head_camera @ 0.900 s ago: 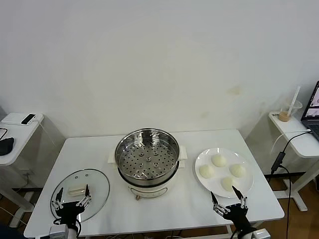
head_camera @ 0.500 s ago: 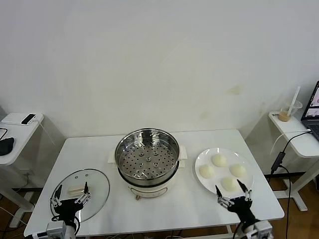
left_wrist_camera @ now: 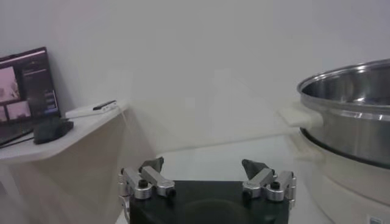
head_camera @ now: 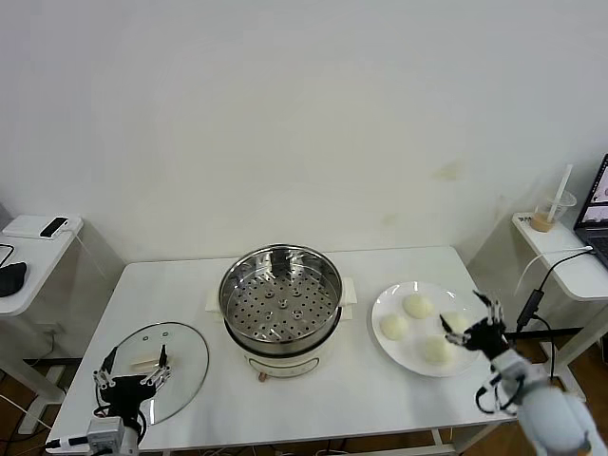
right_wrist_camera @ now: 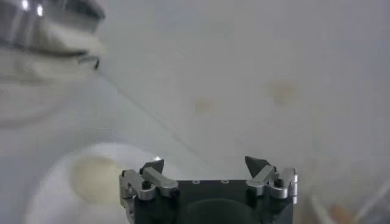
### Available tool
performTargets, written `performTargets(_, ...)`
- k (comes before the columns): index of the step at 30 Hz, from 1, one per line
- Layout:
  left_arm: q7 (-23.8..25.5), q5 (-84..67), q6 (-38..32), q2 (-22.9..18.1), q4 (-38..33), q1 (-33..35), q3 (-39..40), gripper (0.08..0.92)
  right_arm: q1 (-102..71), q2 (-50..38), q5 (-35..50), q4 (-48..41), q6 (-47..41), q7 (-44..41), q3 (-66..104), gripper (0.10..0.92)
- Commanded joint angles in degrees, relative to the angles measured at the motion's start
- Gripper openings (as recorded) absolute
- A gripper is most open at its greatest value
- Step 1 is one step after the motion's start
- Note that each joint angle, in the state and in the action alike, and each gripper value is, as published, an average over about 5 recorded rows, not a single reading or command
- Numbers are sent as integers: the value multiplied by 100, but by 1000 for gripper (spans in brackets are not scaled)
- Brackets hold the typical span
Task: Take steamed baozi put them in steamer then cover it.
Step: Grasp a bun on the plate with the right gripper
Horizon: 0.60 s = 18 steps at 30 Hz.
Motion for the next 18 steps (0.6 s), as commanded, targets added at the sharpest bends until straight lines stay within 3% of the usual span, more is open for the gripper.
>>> performTargets(1, 120, 128, 142, -36, -115, -45, -45, 823, 2448, -1370, -1049, -1411, 145, -2012, -1515, 823)
performTargets(9, 89, 108, 166, -14, -124, -98, -77, 823, 4224, -1567, -551, -2157, 178, -3666, -3607, 823)
performTargets(18, 114, 103, 176, 5, -96, -138, -143, 823, 6200, -685, -226, -3232, 450, -4482, -6006, 823)
